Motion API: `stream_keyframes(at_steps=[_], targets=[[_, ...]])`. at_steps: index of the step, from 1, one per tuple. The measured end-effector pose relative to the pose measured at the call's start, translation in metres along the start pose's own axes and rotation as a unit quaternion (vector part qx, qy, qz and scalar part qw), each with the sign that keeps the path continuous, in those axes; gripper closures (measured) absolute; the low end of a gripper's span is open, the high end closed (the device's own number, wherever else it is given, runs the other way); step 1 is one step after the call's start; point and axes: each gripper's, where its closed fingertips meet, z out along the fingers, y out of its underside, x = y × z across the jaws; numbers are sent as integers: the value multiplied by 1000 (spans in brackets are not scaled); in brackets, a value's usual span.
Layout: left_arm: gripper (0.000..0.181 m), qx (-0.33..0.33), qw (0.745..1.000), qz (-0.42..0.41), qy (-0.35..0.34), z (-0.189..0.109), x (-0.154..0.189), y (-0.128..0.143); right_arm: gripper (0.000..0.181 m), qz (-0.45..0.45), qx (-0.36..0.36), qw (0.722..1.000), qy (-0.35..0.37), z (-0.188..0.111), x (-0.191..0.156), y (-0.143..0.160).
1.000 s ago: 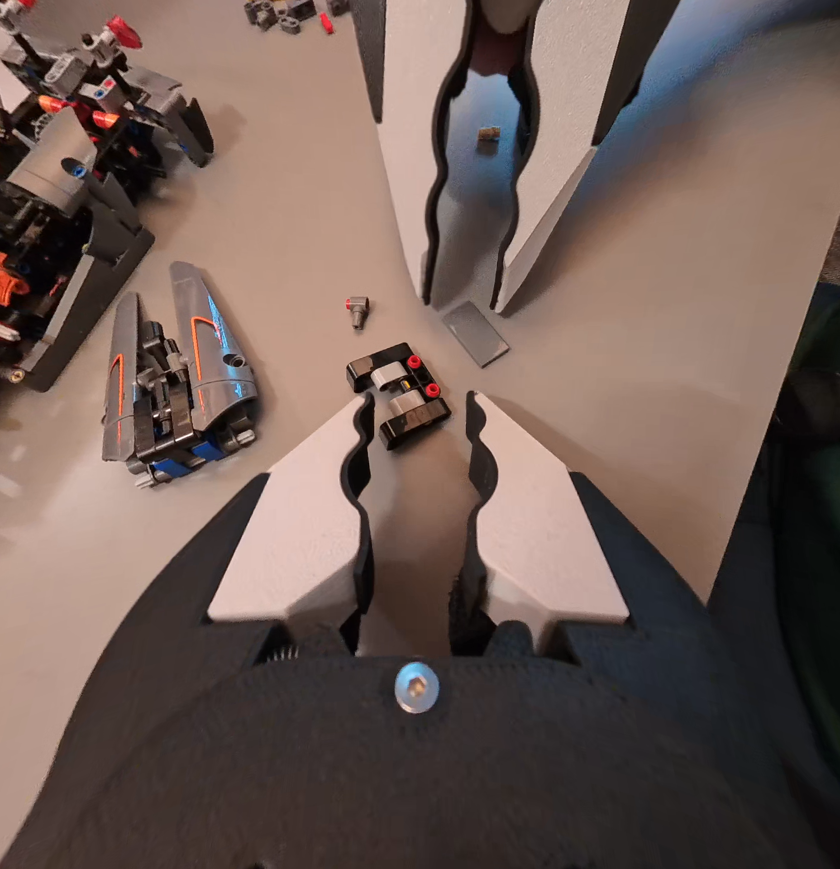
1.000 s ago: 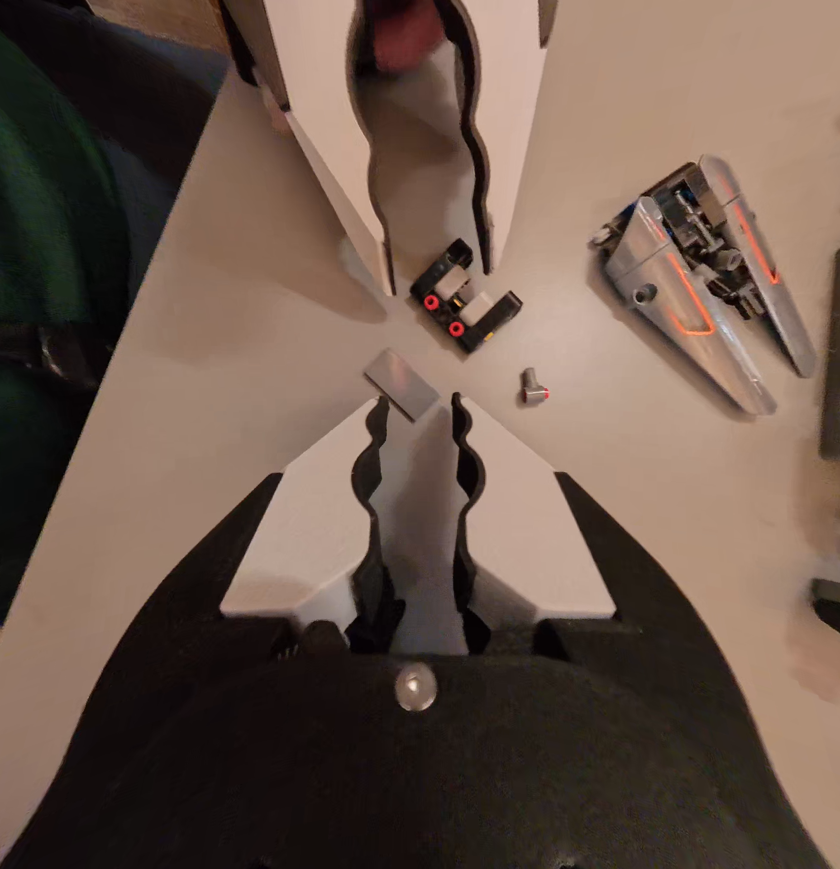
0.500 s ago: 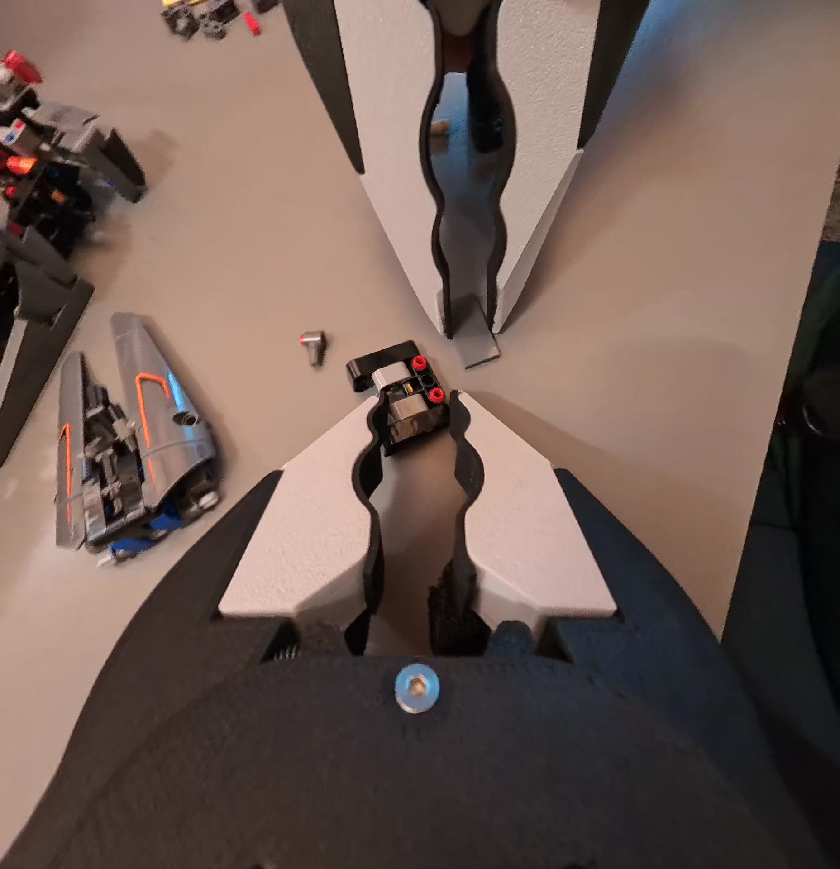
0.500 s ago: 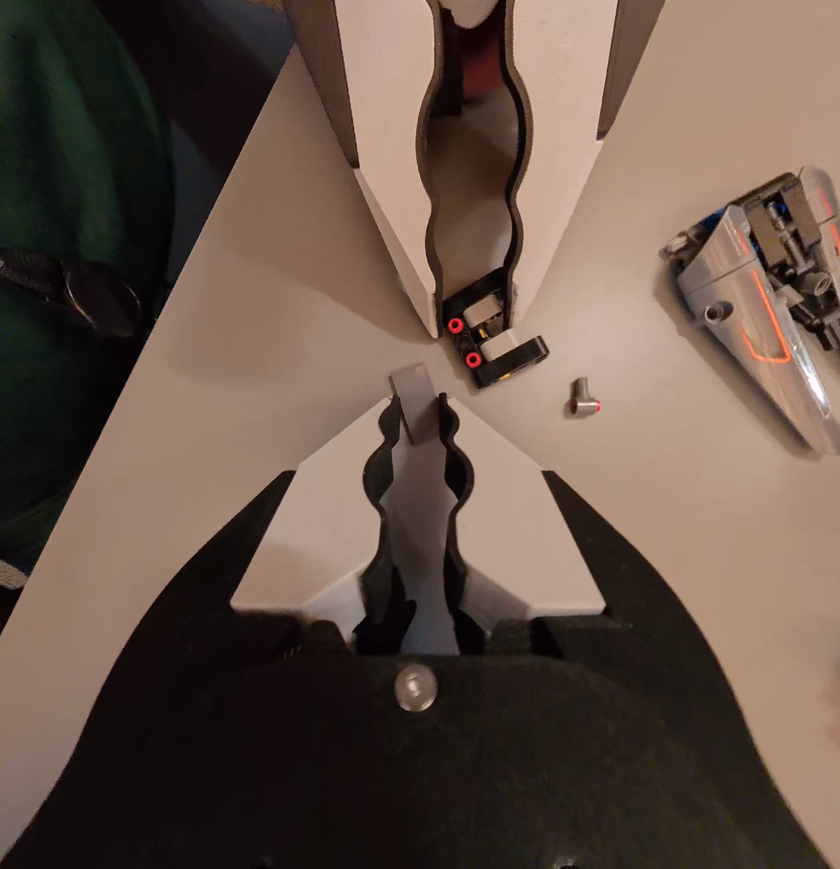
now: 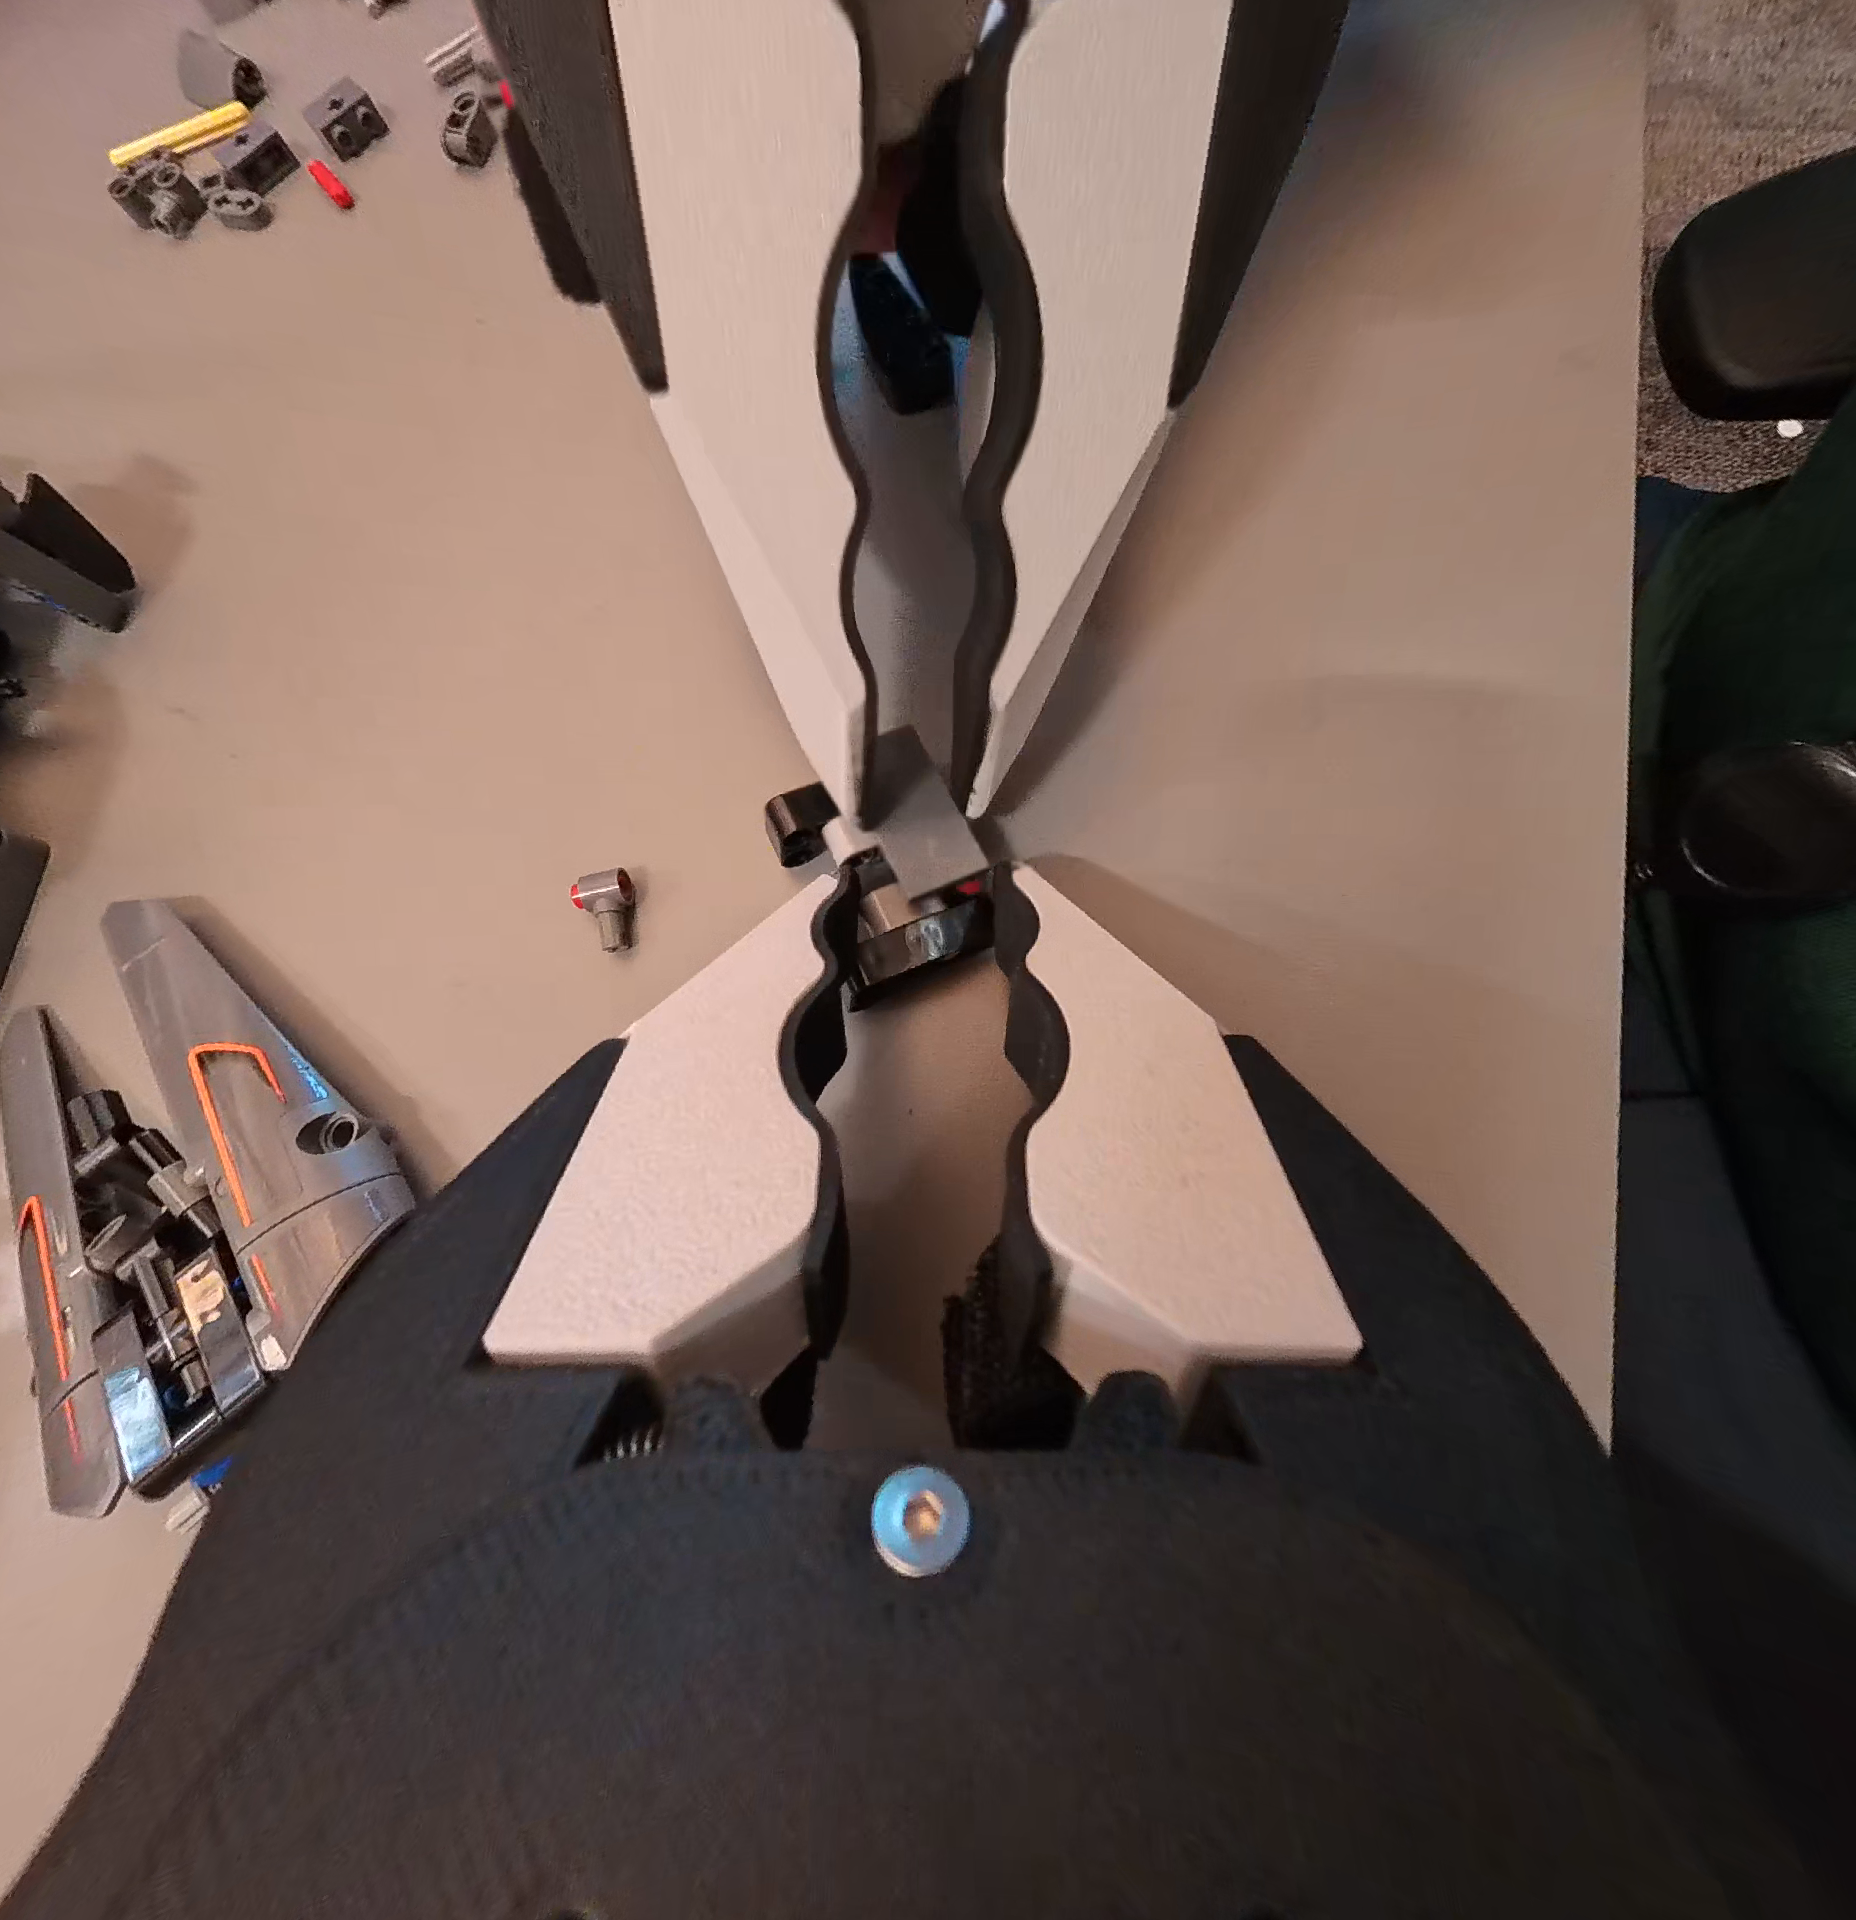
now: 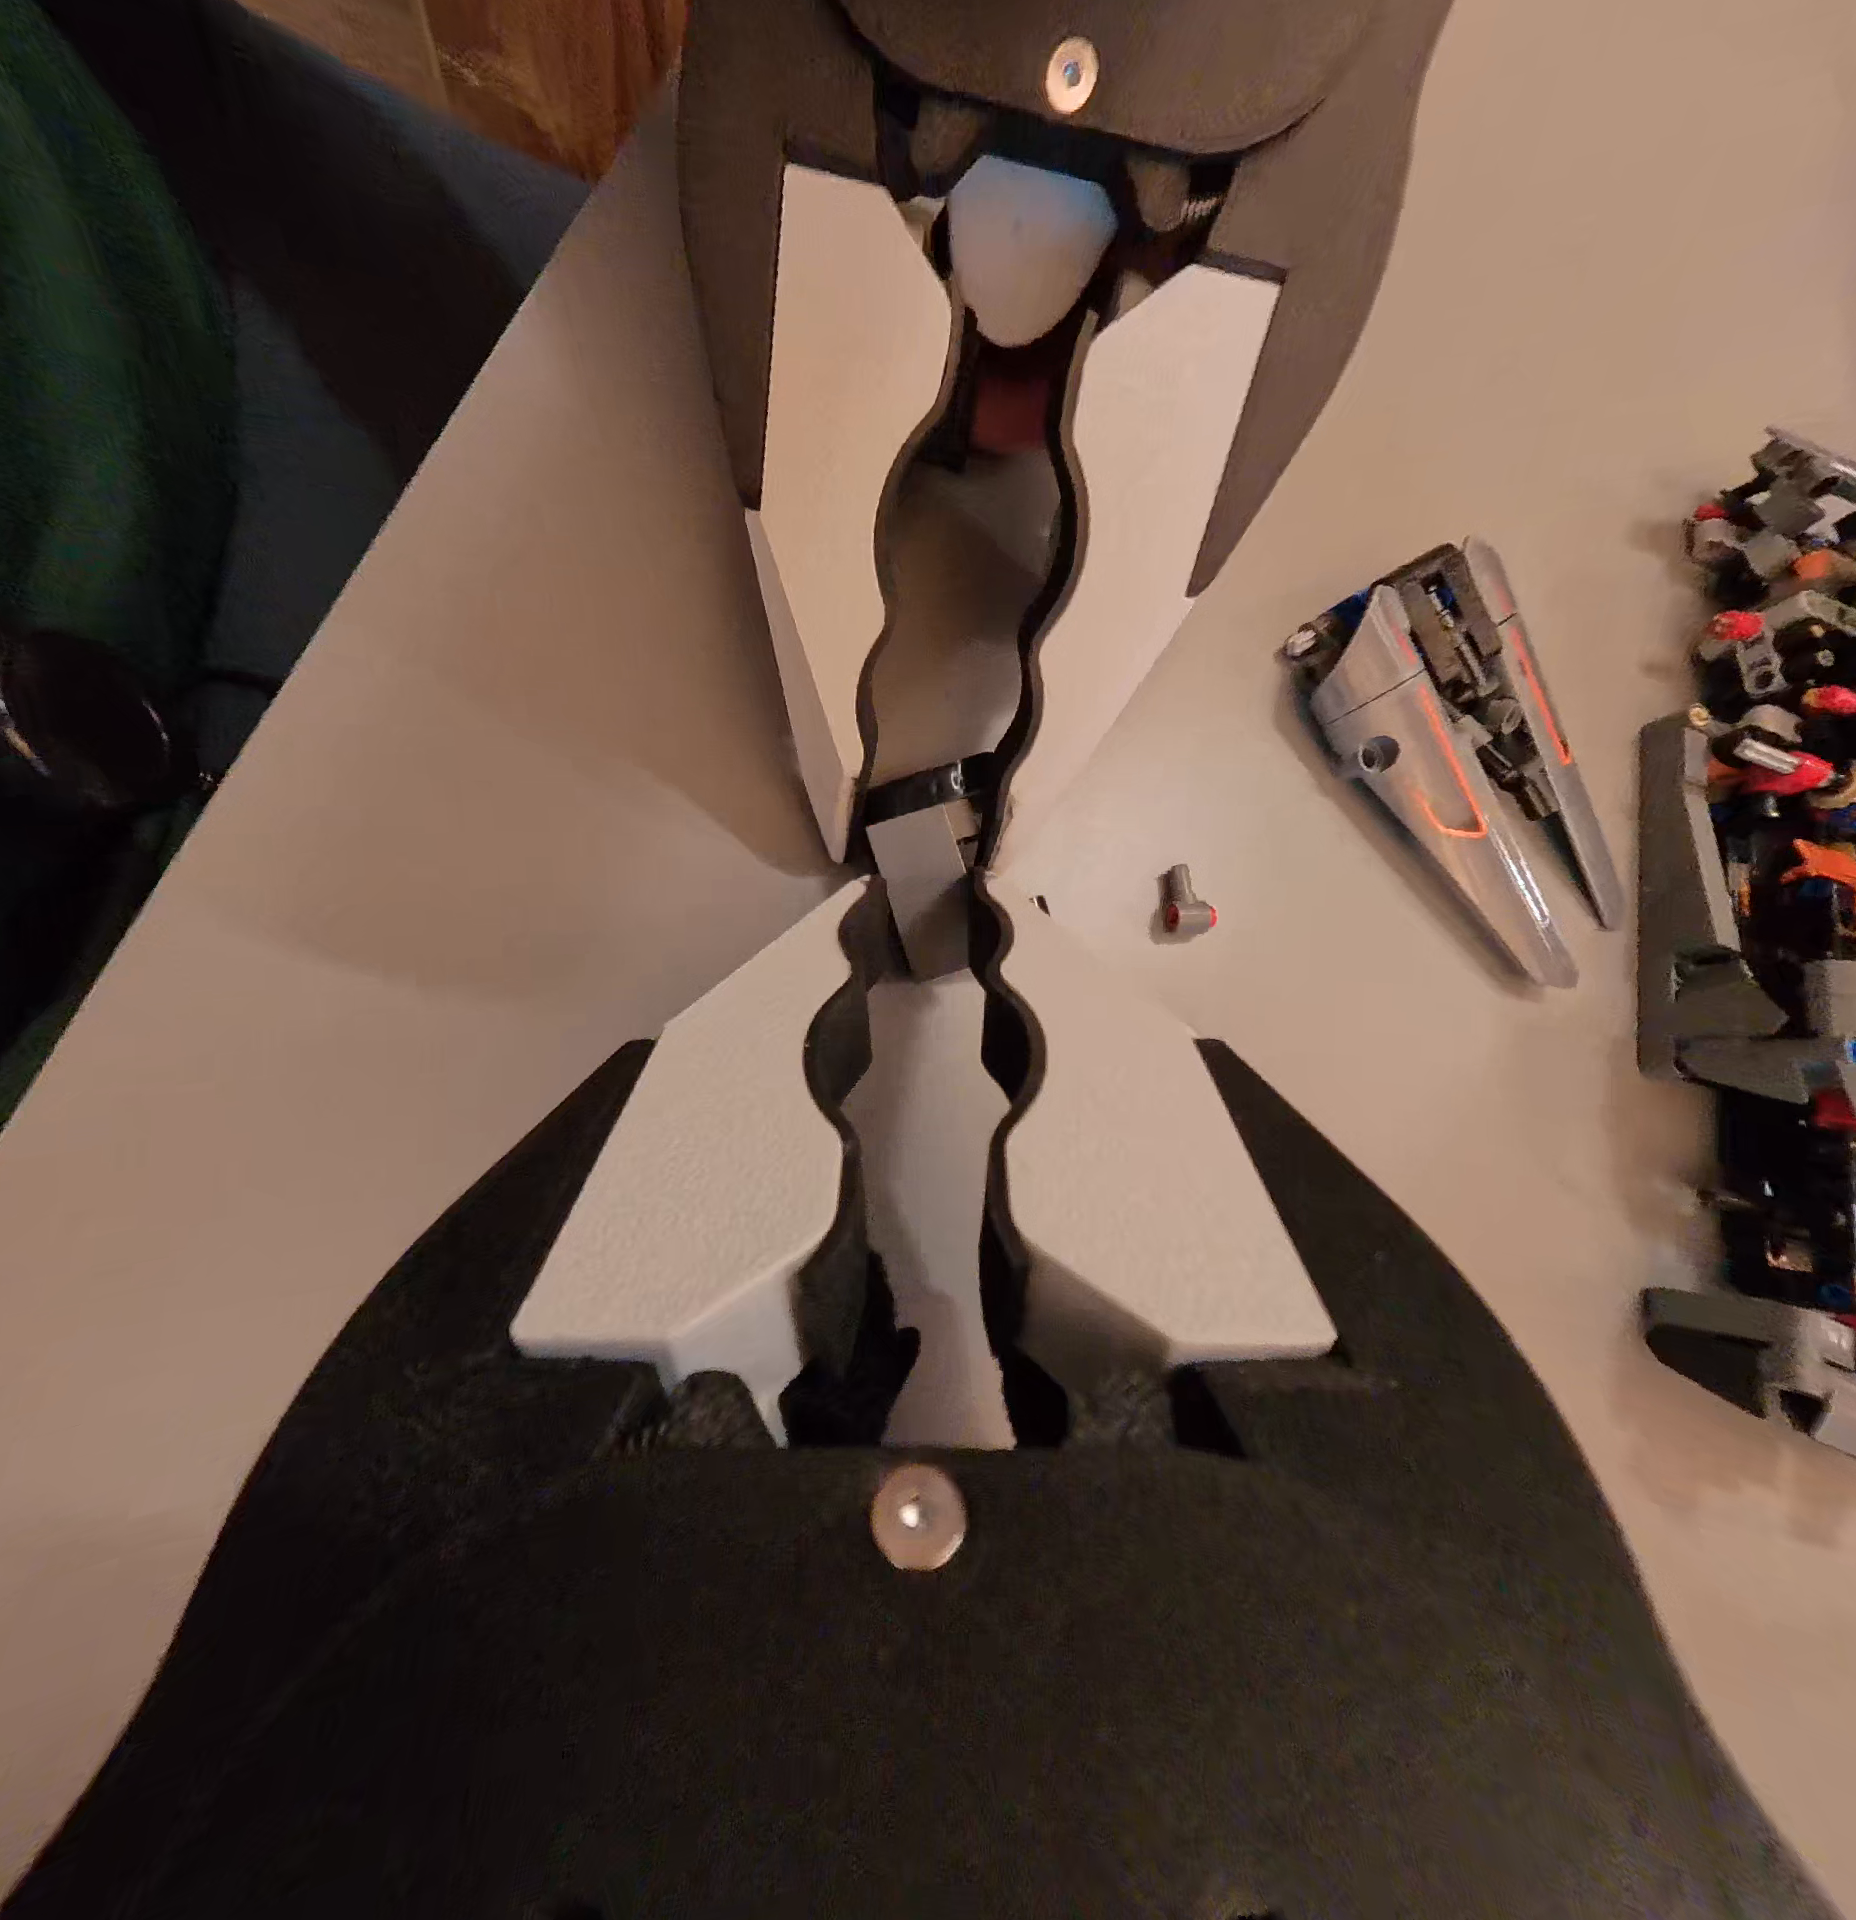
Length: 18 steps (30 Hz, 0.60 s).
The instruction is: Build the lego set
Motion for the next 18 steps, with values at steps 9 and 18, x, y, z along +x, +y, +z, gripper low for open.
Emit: stream_keyframes(at_steps=[9, 18], targets=[[157, 0, 1000, -1, 2, 0, 0, 0, 167, -19, -23, 999, 21, 5, -1, 0], [157, 0, 1000, -4, 7, 0, 0, 0, 164, 4, -19, 1000, 8, 5, -2, 0]])
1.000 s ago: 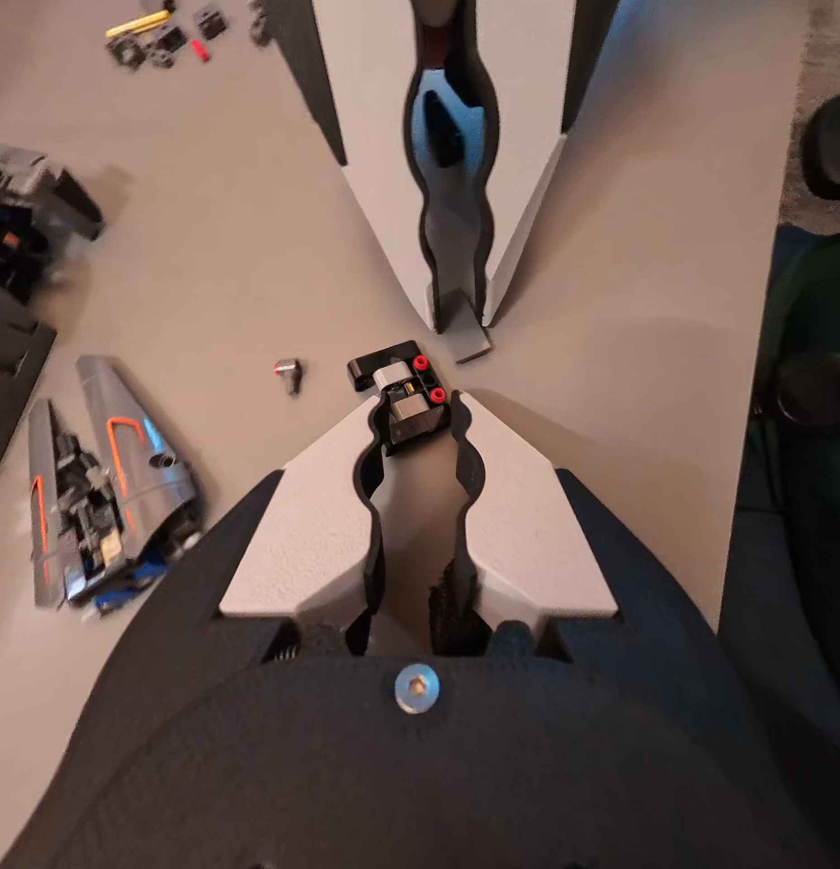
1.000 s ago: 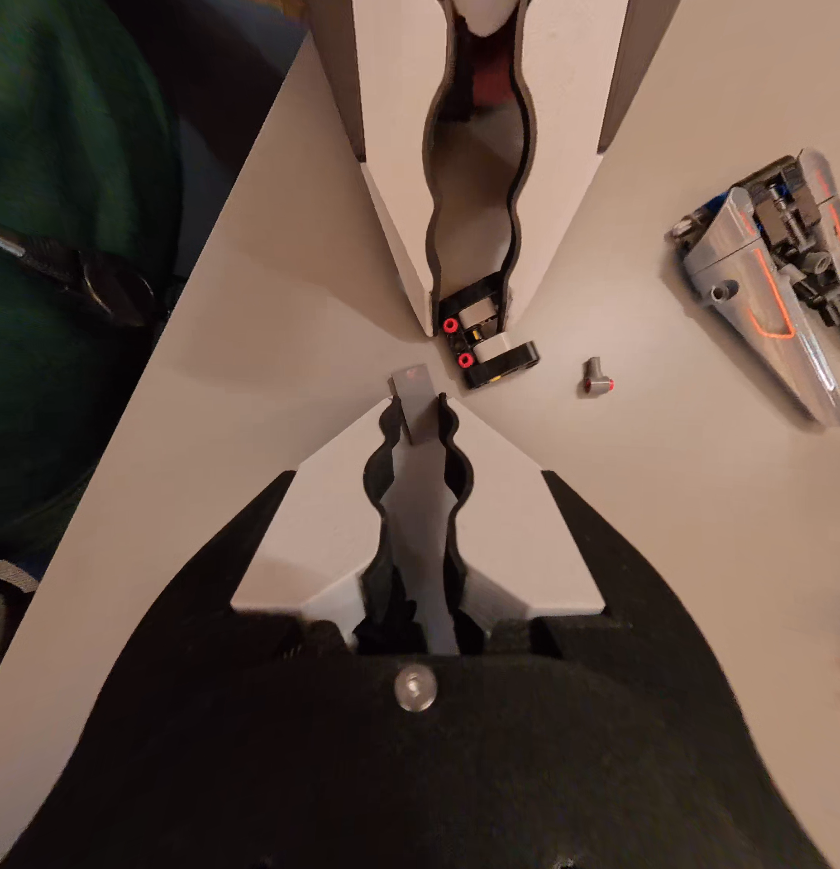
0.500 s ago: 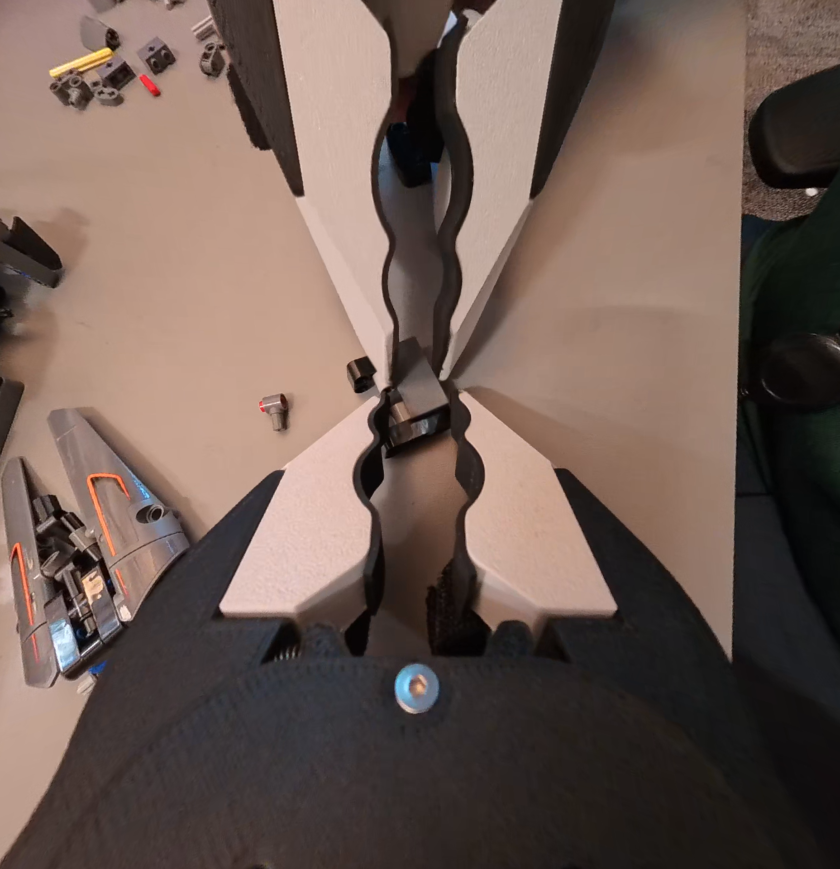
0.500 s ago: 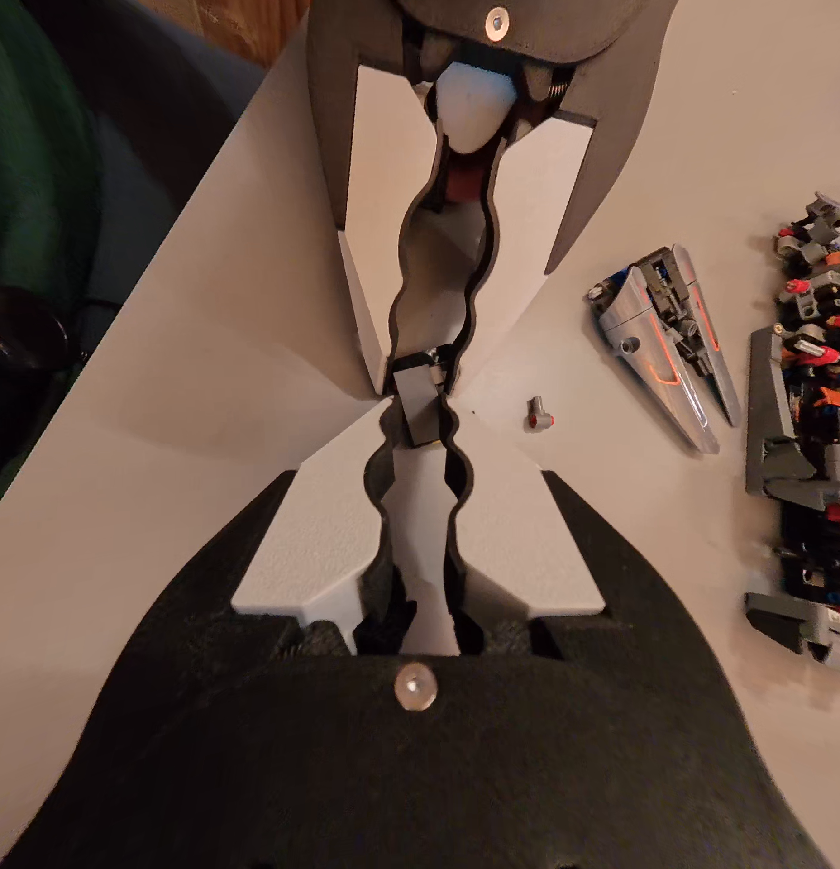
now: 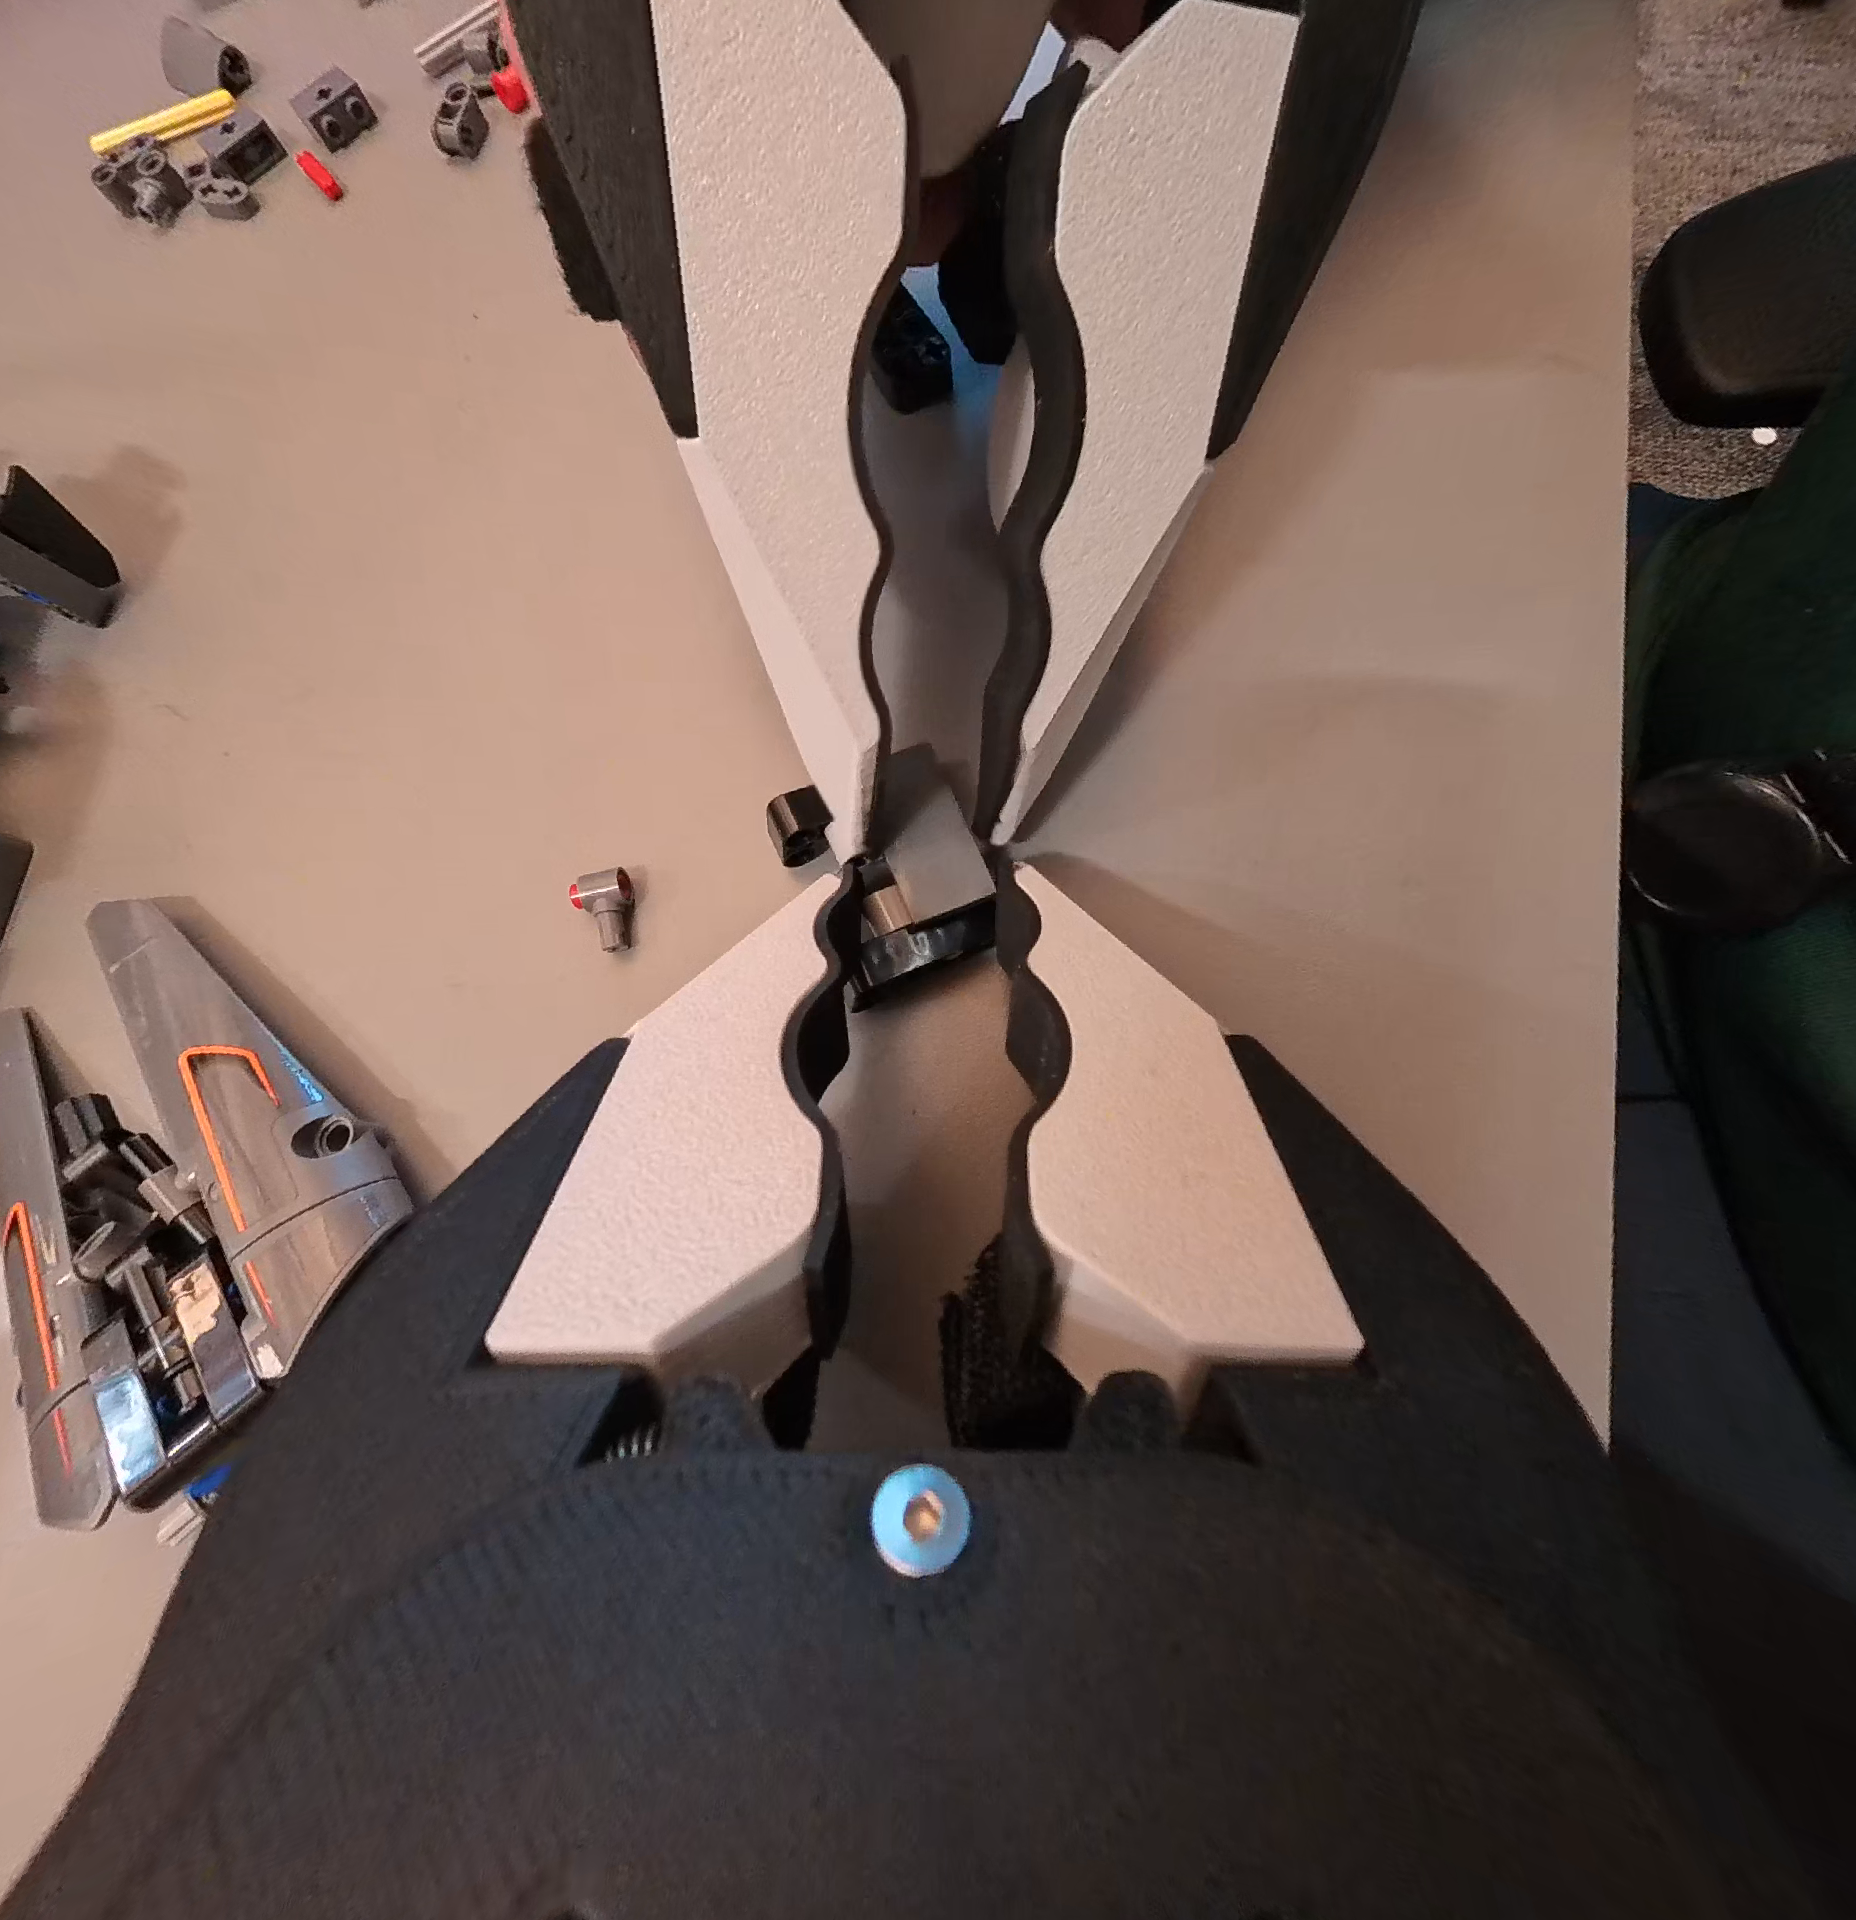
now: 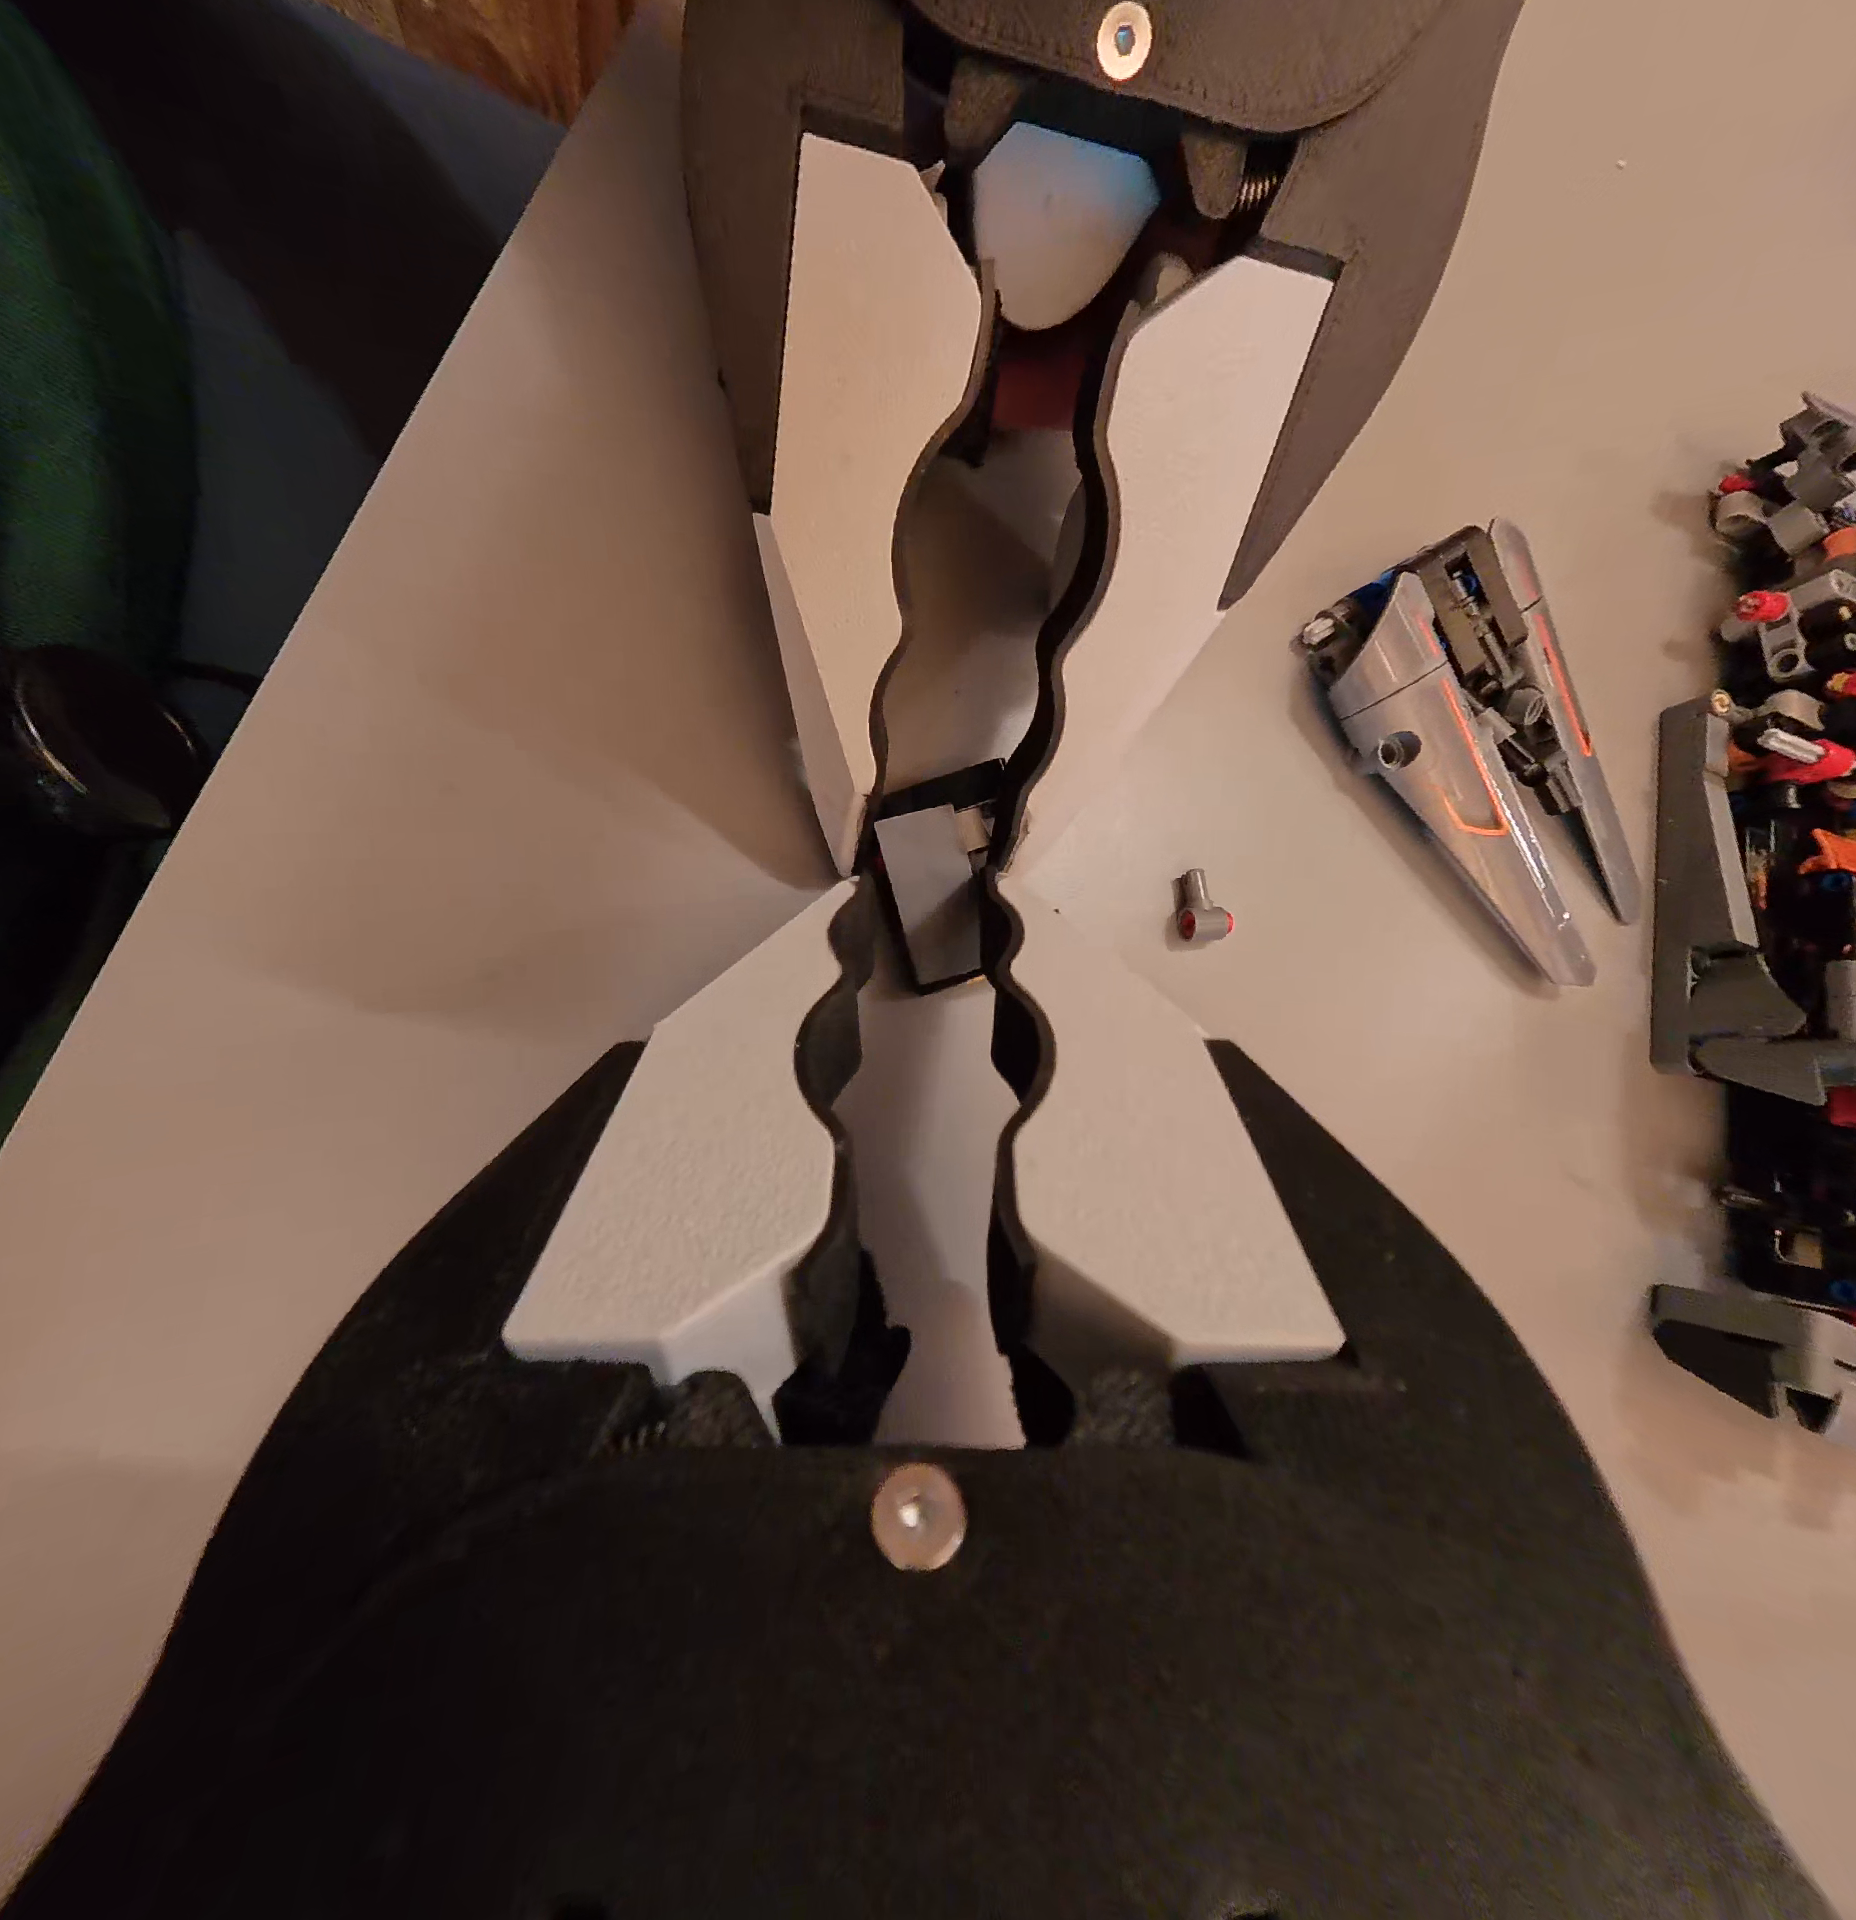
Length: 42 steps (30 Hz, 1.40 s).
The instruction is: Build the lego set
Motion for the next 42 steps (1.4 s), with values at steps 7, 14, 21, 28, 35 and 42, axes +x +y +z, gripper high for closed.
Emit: stream_keyframes(at_steps=[7, 14, 21, 28, 35, 42], targets=[[157, 0, 1000, -1, 2, 0, 0, 0, 167, -5, 10, 1000, -9, -2, 1, -1], [158, 0, 1000, -2, 4, 0, 0, 0, 168, -5, 20, 1000, -24, 0, 0, -1], [157, 0, 1000, -1, 5, 0, 0, 0, 168, -53, 10, 998, -13, -1, -1, -1], [154, 5, 1000, 18, -19, -2, -2, 0, 168, -56, 22, 998, 4, 0, -1, -1], [154, 0, 999, 9, -53, -6, 1, 3, 168, -60, 31, 998, 1, 2, -2, -2], [156, 2, 999, 19, -38, -4, 1, 2, 168, -88, 36, 995, -1, 1, -2, -2]])
